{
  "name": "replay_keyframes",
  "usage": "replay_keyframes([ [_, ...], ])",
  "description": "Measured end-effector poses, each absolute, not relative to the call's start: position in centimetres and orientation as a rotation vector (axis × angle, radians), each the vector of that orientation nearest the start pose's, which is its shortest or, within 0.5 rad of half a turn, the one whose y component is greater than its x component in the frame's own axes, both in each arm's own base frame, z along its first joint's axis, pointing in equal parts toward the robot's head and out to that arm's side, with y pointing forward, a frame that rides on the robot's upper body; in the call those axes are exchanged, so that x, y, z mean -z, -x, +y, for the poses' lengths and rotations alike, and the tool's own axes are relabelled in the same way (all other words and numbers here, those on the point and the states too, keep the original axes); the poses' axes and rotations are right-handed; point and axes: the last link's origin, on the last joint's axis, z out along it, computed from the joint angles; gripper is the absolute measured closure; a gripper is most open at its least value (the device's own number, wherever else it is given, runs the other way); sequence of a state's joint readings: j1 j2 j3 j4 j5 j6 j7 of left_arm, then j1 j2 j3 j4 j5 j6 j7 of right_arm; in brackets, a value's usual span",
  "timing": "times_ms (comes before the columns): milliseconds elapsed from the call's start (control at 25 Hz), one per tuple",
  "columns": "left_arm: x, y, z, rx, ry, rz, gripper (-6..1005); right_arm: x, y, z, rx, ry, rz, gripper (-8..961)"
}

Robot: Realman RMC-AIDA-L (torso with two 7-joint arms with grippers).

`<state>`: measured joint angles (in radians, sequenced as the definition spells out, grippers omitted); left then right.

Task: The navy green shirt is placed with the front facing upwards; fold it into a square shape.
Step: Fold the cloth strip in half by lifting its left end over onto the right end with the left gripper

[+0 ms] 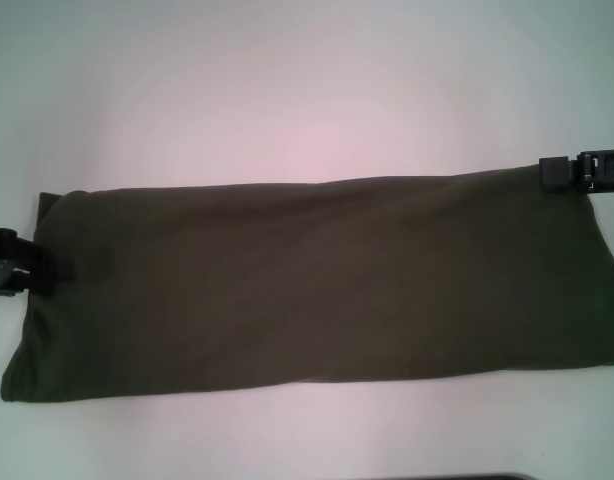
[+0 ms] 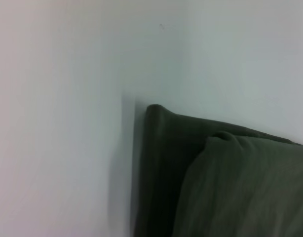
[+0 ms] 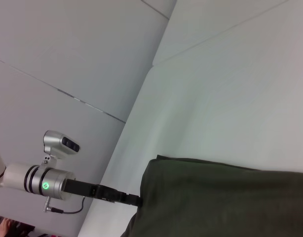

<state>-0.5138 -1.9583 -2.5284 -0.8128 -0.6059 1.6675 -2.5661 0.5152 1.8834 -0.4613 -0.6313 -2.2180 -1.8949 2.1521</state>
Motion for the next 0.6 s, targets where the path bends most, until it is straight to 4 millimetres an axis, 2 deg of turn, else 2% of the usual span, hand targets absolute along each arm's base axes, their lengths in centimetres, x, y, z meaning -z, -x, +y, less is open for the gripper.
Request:
replay_keyframes([
  [240,-7.3,33.0,30.0,-0.159,-2.319,2.342,611,-8.7,-30.1,29.8,-0.715,2.524,1.769,298],
  [600,-6.3,33.6,29.4,-0.062,-2.297,2.373,609,-8.7,-30.1,29.8,-0.711,2.524,1.769,297],
])
